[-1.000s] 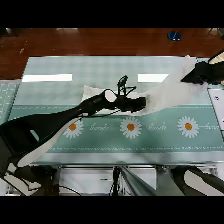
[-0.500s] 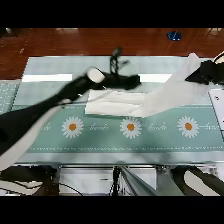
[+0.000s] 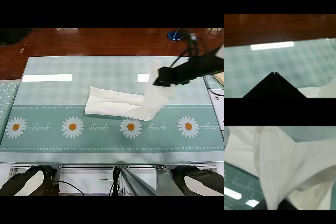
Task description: Fold the shirts.
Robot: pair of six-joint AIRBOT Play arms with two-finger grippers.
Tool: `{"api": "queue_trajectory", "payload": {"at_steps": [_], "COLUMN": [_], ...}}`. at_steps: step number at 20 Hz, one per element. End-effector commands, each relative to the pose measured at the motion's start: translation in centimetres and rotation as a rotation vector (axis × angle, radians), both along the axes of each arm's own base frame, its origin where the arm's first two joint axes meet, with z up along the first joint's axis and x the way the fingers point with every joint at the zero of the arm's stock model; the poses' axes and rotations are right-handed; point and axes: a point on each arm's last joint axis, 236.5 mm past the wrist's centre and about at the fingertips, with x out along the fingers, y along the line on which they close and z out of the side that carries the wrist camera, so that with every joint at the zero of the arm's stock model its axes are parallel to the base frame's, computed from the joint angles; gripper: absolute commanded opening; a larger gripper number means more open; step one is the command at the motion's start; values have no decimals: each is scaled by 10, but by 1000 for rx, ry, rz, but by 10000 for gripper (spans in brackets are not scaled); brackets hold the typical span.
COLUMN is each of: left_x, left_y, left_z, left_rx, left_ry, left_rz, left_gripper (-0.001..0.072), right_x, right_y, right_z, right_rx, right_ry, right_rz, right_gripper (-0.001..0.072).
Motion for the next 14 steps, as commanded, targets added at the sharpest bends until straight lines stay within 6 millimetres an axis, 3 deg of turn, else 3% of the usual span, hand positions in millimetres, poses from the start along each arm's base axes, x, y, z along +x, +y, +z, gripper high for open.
{"api": "queue_trajectory", "payload": {"at_steps": [1, 3, 5, 8, 9, 11, 12, 14], "left_x": [-64, -77, -82, -87, -87, -88, -88, -89], "left_y": [62, 63, 51, 30, 23, 9, 2, -11], "left_z": [27, 32, 30, 10, 1, -15, -24, -48], "left_rx": [108, 123, 125, 113, 108, 94, 87, 71], "left_ry": [-33, -42, -44, 14, 37, 76, 97, 153], "left_rz": [174, 194, 166, 83, 58, 4, -22, -70], "left_gripper": [27, 27, 27, 27, 27, 27, 27, 27], "right_x": [7, 7, 7, -5, -9, -10, -5, 15], "right_y": [79, 120, 158, 205, 219, 244, 255, 271], "right_z": [-35, -62, -91, -131, -141, -147, -142, -115], "right_rx": [39, 53, 70, 103, 120, 187, 234, 360], "right_ry": [22, 43, 56, 105, 113, 113, 96, 23], "right_rz": [21, 28, 20, -4, -3, -30, -56, -116], "right_gripper": [16, 17, 17, 19, 64, 321, 396, 421]}}
